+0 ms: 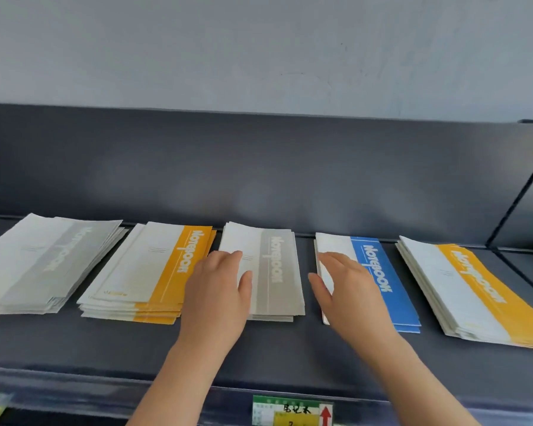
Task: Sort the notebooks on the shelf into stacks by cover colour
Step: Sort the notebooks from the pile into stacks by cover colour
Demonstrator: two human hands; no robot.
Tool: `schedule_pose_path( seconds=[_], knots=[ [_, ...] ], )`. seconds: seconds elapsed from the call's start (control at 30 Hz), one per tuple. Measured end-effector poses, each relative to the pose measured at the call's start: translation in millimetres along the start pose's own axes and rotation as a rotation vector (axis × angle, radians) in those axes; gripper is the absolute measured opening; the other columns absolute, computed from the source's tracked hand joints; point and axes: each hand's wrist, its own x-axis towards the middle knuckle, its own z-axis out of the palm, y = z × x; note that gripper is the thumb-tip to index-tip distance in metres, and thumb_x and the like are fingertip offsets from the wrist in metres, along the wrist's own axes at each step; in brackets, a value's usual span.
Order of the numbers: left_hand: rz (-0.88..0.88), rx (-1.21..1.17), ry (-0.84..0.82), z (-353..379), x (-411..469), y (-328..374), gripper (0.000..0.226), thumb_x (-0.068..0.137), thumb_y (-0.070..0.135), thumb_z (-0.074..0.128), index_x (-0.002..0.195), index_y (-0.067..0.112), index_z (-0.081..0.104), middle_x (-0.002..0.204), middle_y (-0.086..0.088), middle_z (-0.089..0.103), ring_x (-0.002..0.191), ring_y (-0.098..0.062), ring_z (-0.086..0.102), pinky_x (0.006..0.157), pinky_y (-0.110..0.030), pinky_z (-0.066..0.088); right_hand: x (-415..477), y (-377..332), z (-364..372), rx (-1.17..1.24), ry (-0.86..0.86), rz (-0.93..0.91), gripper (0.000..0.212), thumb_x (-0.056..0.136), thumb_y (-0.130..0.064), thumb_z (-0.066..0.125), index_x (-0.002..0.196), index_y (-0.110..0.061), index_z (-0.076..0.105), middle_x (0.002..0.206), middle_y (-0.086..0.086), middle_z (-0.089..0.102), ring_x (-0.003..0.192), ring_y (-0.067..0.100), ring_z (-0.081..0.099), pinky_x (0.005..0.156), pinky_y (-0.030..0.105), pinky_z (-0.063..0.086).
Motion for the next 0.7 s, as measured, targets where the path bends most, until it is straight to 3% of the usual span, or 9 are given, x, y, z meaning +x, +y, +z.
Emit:
schedule_pose_path(
  seconds=[0.33,0.43,0.7],
  knots=[
    [0.211,-0.121,-0.079,22,-25,88,0.042,0.096,0.043,0.039,0.136,0.032,0.045,0.138,0.014,0.046,0.125,-0.007,0.043,0.101,-0.018,0.036,-45,75,-58,-0.024,0.128,0.133,0.036,0.093,-0.031,0.052,0.126,-0.017,0.056,0.130,-0.002,0.058,0.116,0.019,0.054,0.093,0.028,0.042],
    [0.258,-0.147,-0.090,38,-33,124,0.040,0.096,0.040,0.041,0.133,0.027,0.050,0.133,0.012,0.051,0.117,-0.008,0.046,0.096,-0.019,0.040,-60,109,-76,-0.044,0.141,0.178,0.034,0.092,-0.029,0.053,0.122,-0.012,0.059,0.126,0.002,0.061,0.116,0.021,0.055,0.095,0.030,0.043],
    [0.303,-0.217,-0.111,86,-65,238,0.038,0.095,0.038,0.046,0.130,0.025,0.055,0.125,0.010,0.056,0.114,-0.009,0.046,0.092,-0.022,0.040,-96,215,-138,-0.066,0.152,0.203,0.035,0.092,-0.032,0.053,0.124,-0.019,0.058,0.128,-0.006,0.059,0.114,0.016,0.055,0.092,0.025,0.042]
  ],
)
